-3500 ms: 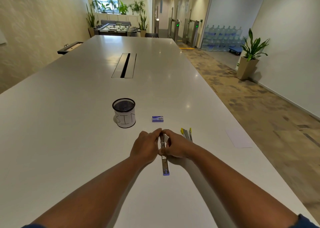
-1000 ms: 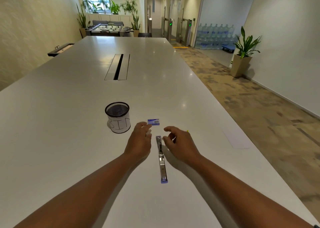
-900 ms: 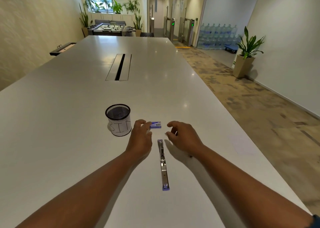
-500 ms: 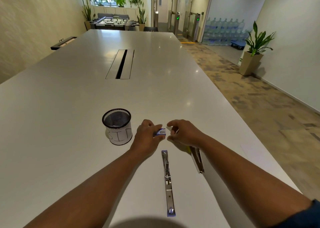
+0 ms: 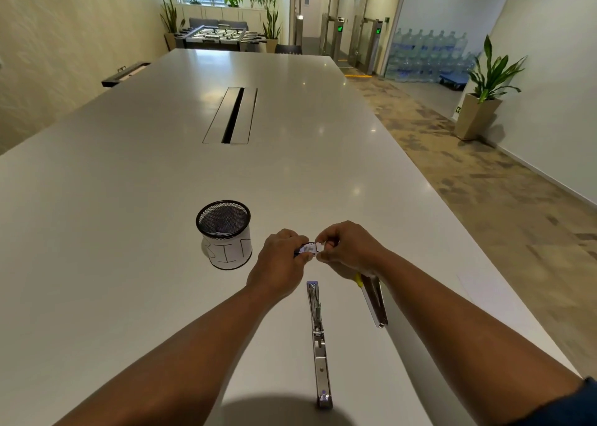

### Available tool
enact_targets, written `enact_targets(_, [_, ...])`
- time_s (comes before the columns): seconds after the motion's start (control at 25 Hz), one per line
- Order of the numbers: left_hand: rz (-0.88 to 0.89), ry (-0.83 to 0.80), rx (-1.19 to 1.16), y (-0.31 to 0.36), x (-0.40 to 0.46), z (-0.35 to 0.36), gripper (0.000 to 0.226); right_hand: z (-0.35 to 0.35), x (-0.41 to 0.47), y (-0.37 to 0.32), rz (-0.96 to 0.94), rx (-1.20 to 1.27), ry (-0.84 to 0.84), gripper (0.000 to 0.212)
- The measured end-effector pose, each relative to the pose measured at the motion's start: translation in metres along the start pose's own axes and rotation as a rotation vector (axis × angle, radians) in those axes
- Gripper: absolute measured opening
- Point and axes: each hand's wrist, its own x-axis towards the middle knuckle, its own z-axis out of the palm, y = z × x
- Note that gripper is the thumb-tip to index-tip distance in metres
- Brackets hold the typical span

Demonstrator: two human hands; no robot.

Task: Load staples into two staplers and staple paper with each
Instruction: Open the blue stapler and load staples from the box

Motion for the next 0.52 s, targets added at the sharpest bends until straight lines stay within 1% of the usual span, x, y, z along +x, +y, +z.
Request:
enact_targets(0.2, [0.005, 0.009, 0.008, 0.0002, -0.0001, 0.0001, 0.025, -0.0054, -0.0018, 0.0007, -0.022, -0.030, -0.028, 0.031])
enact_targets(0.28, [0.003, 0.009, 0.007, 0.0005, -0.0004, 0.0002, 0.025, -0.0049, -0.0029, 0.0018, -0.030, -0.004, -0.023, 0.025])
enact_targets(0.4, [0.001, 0.009, 0.005, 0.0010, -0.0011, 0.0003, 0.024, -0.0057, -0.0051, 0.0041, -0.044, 0.009, 0.026, 0.007])
enact_targets(0.52, [-0.001, 0.007, 0.002, 0.0018, -0.0008, -0.0006, 0.025, -0.0095, -0.0050, 0.0047, -0.006, 0.031, 0.036, 0.008])
